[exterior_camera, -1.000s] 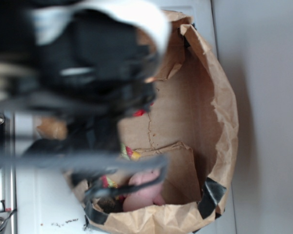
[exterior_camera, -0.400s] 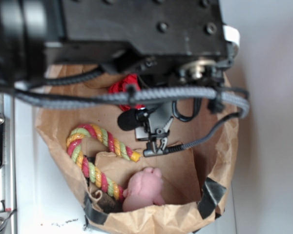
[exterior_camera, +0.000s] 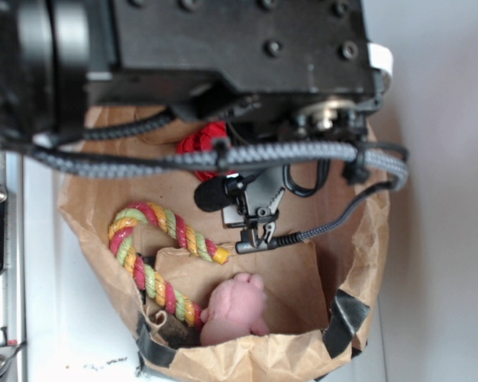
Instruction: Grab the red paper.
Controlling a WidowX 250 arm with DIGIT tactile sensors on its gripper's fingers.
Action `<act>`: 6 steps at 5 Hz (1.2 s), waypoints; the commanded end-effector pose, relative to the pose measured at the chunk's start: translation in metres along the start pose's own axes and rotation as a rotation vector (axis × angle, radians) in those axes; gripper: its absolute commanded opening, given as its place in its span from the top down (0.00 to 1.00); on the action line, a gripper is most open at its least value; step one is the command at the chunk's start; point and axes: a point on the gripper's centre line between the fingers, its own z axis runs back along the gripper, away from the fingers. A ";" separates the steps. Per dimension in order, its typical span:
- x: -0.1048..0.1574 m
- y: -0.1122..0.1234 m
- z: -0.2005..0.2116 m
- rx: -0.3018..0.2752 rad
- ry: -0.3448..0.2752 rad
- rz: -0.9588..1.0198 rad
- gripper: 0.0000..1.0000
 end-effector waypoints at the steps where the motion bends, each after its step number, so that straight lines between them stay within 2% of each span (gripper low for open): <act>1: 0.012 0.007 0.021 0.012 -0.077 0.011 0.00; 2: 0.012 0.007 0.021 0.012 -0.077 0.011 0.00; 4: 0.012 0.001 -0.012 0.015 -0.122 -0.059 0.00; 6: 0.012 0.002 -0.038 0.026 -0.096 -0.107 0.00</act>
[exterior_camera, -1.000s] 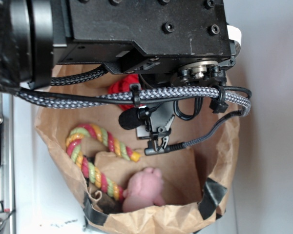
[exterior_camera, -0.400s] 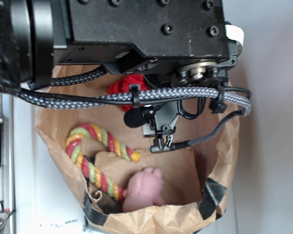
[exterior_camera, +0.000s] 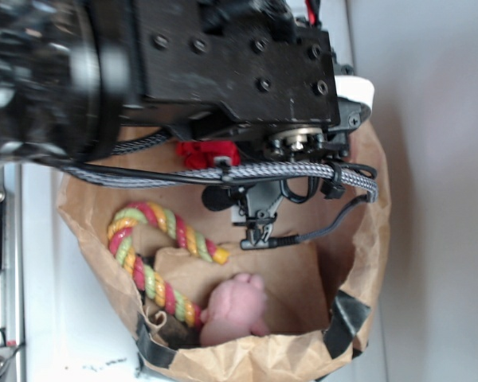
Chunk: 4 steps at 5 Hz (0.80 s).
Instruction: Grab the red paper.
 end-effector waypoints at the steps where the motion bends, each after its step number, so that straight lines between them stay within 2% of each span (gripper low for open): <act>1: 0.005 0.009 -0.005 0.056 -0.023 -0.011 0.00; 2: 0.004 0.012 -0.017 0.117 -0.021 -0.065 0.00; 3: 0.001 0.021 -0.018 0.209 -0.037 -0.197 0.00; 4: 0.000 0.029 -0.017 0.262 -0.054 -0.256 0.00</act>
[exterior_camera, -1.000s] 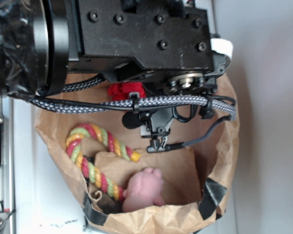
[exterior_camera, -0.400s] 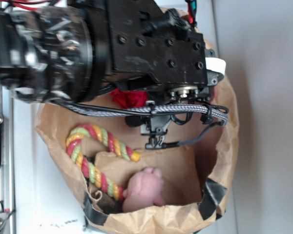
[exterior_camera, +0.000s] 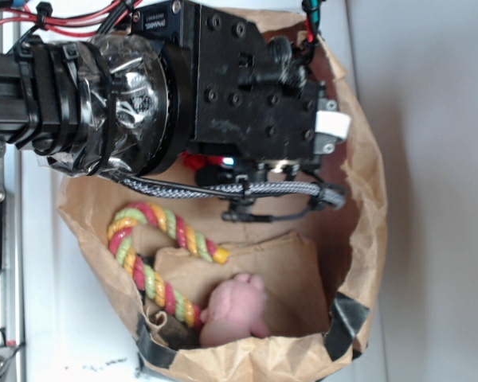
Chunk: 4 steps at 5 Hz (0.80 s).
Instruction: Grab the red paper.
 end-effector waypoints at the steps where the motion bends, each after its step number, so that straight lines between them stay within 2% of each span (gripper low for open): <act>1: 0.003 0.015 0.019 0.064 -0.084 -0.107 0.00; 4: -0.003 0.011 0.054 -0.073 -0.122 -0.152 0.00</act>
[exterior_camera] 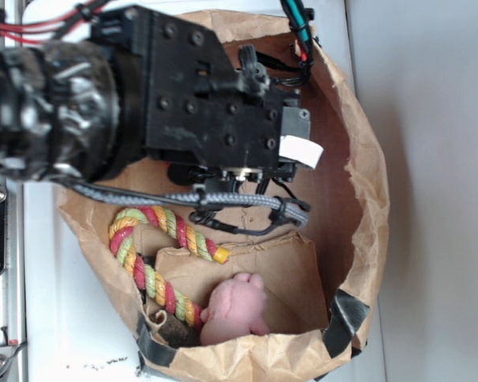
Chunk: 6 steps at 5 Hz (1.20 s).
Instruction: Grab the red paper.
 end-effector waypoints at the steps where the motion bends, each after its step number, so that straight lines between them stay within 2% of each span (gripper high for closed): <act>1: 0.003 0.019 0.051 -0.032 -0.088 0.029 0.00; 4: 0.004 0.018 0.037 -0.014 -0.070 0.025 0.00; 6: 0.012 -0.002 0.023 -0.030 -0.080 0.008 0.00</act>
